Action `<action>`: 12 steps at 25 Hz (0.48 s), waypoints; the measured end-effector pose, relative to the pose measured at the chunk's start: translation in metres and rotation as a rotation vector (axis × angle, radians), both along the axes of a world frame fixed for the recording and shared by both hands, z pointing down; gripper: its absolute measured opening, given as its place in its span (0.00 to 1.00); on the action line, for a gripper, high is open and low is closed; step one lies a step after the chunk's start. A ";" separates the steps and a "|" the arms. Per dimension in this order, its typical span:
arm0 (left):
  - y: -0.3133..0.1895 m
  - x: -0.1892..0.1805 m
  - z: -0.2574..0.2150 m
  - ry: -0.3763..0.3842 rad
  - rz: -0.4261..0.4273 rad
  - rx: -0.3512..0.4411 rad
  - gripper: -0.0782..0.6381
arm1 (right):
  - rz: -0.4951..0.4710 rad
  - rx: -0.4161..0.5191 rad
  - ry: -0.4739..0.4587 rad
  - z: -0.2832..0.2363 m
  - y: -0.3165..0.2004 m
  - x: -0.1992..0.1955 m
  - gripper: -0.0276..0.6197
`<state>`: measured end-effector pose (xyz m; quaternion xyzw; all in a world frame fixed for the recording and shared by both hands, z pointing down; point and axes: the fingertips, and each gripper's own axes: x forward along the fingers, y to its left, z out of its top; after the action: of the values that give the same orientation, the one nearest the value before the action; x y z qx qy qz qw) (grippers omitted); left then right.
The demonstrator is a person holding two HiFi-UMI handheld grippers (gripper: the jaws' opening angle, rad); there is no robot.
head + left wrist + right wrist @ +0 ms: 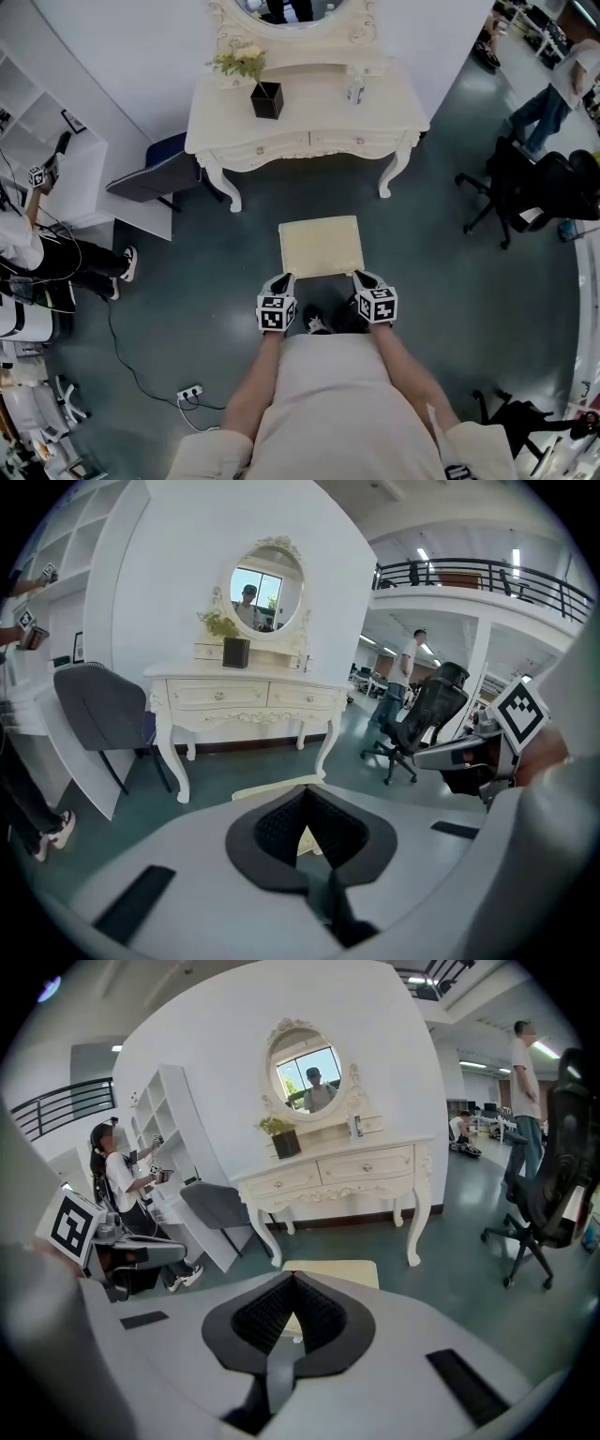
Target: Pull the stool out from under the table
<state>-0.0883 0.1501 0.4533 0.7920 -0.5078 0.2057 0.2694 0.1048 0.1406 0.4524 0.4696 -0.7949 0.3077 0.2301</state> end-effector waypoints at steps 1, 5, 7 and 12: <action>0.000 0.000 0.001 0.006 -0.008 -0.006 0.13 | -0.001 -0.003 0.001 0.000 0.000 0.000 0.11; -0.003 -0.001 0.005 0.017 -0.043 -0.028 0.13 | -0.024 0.000 0.022 0.001 -0.002 0.000 0.11; -0.004 0.002 0.006 0.015 -0.043 -0.031 0.13 | -0.031 0.004 0.030 0.000 -0.002 0.000 0.11; -0.005 0.010 0.007 0.011 -0.038 -0.033 0.13 | -0.029 0.008 0.029 -0.001 -0.003 0.006 0.11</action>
<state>-0.0787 0.1447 0.4603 0.7789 -0.5177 0.2045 0.2889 0.1113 0.1375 0.4512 0.4634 -0.7994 0.2940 0.2443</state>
